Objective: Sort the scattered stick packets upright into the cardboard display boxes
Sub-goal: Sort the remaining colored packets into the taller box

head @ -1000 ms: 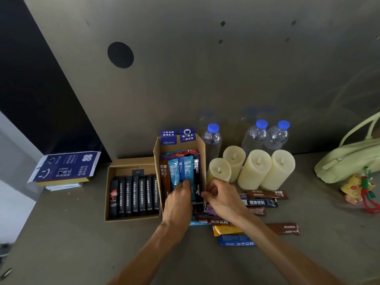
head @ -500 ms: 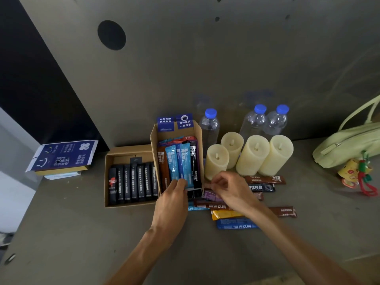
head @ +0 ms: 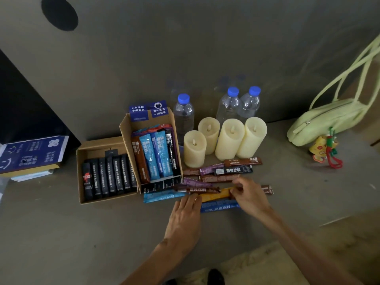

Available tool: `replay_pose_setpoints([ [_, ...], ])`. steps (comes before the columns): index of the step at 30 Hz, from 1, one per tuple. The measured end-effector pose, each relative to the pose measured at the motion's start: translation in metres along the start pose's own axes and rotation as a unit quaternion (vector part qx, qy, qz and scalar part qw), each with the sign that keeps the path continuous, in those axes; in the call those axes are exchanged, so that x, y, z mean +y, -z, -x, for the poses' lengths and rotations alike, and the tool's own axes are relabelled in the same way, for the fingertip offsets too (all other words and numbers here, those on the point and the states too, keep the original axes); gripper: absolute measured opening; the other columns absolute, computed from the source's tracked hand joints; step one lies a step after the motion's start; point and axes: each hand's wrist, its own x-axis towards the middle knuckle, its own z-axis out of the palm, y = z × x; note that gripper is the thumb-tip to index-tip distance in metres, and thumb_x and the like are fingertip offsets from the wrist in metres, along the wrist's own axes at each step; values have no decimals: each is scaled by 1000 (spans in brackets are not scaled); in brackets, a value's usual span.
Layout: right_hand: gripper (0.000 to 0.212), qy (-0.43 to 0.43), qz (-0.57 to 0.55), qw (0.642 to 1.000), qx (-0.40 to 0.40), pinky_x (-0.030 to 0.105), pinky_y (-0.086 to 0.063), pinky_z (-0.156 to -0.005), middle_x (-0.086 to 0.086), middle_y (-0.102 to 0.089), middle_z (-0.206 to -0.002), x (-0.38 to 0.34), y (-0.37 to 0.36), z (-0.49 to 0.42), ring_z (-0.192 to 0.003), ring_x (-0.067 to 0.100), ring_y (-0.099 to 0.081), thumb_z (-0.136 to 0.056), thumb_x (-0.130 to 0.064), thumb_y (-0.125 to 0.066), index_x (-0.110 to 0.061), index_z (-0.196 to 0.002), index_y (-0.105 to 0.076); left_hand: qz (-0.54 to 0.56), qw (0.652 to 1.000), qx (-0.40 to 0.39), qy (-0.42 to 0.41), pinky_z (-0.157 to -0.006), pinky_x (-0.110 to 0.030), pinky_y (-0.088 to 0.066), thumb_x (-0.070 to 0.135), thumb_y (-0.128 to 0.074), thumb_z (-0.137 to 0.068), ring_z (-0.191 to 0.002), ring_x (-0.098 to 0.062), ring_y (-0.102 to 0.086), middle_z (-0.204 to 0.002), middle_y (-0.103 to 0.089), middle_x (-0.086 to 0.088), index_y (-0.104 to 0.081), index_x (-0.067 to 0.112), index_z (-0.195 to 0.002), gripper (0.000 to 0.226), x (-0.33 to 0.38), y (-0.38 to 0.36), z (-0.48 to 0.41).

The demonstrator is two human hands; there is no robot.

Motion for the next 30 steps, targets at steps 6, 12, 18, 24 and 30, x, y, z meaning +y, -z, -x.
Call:
replay_pose_setpoints([
  [6, 25, -9, 10, 998, -65, 26, -47, -82, 0, -64, -105, 2, 1, -3, -93, 14, -61, -91, -21, -70, -14, -114, -65, 20, 999, 11, 24, -82, -31, -51, 2, -72, -72, -96, -18, -59, -109, -61, 5, -62, 22, -110, 45, 1, 0, 4],
  [12, 13, -18, -28, 997, -69, 10, -40, -67, -5, -66, -96, 6, 4, -2, -87, 9, -62, -87, -17, -74, -20, -97, -65, 50, 995, 7, 90, -92, -32, -44, 10, -60, -90, -104, -20, -54, -113, -58, 3, -59, 21, -113, 26, 7, 6, -5],
  [18, 6, -19, -186, 980, -70, 22, -52, -67, 1, -72, -89, -2, 25, 2, -70, 12, -71, -91, -18, -71, -19, -90, -66, 199, 969, 26, 140, -80, -27, -49, 9, -64, -89, -92, -12, -59, -103, -56, 11, -66, 23, -101, 19, 9, 28, -13],
  [24, 13, -86, -440, 885, -123, 32, -56, -64, 13, -73, -89, -26, 43, 12, -76, 24, -72, -96, -15, -64, -4, -101, -69, 150, 972, 172, 53, -78, -29, -47, 0, -74, -78, -89, -11, -53, -100, -55, 6, -64, 18, -93, 25, 18, 45, -11],
  [30, 21, -4, -445, 890, -98, 30, -58, -64, 7, -75, -88, -41, 61, 9, -77, 20, -71, -92, 1, -65, -7, -112, -66, 337, 922, 118, 152, -70, -14, -49, 19, -76, -84, -89, -2, -59, -93, -61, 17, -54, 30, -89, 25, 25, 60, -10],
])
